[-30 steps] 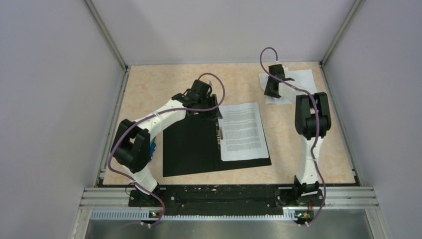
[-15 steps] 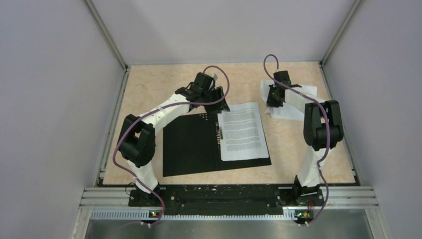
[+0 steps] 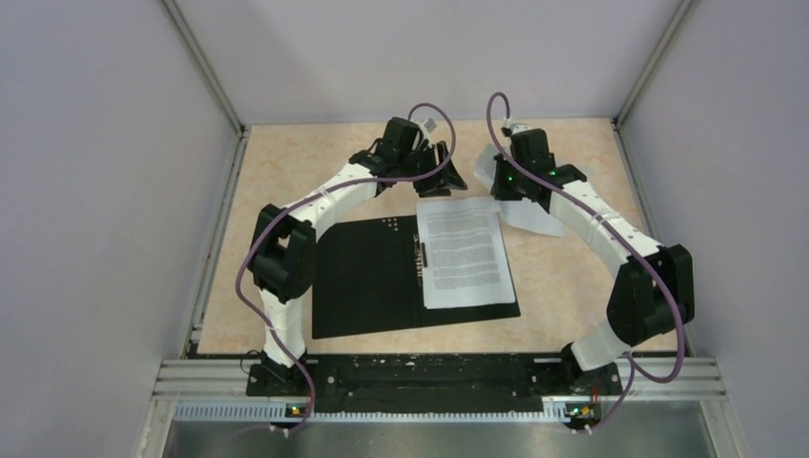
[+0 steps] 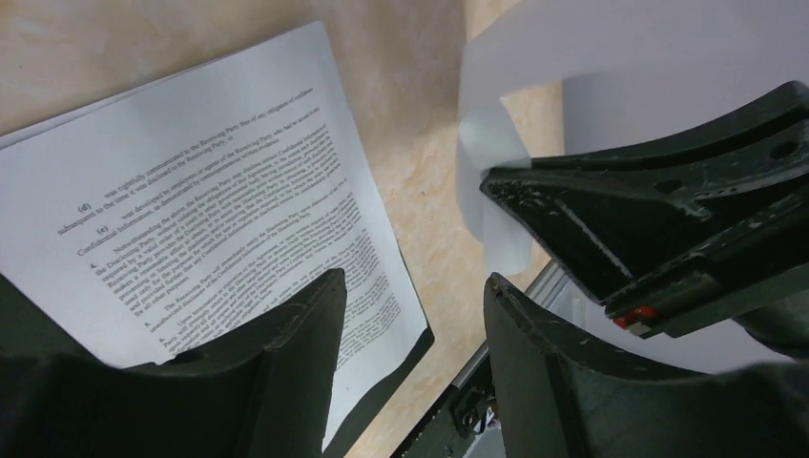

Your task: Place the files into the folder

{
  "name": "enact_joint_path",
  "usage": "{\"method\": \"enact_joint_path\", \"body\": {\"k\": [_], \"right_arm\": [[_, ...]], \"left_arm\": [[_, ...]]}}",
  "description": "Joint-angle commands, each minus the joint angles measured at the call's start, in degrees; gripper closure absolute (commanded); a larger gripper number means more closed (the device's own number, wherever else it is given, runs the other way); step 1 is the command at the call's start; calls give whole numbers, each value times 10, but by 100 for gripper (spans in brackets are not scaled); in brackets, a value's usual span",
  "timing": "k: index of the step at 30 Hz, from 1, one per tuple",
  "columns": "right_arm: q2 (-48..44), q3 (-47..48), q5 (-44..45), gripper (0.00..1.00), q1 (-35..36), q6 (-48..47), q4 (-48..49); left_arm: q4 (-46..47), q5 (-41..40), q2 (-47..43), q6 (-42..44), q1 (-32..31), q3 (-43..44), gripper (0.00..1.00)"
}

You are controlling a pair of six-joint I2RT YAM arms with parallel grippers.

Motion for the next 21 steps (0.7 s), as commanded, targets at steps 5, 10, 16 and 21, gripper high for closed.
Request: {"method": "enact_joint_path", "body": {"k": [5,10,16,21], "right_arm": [[-26,-6,21,95,69,-10,-51],[-37,12,27,95,92,-5,-70],[-47,25,30,95,110,-3,-93],[-60,22,33,95,113,-2,-100]], "left_arm": [[89,18,-58,1,-8,-33,41],[40,-27,-39,44,-14,-11,46],[43,-36,-20,43,-16,-6,53],[30,-56,-20,51,-20,0,54]]}}
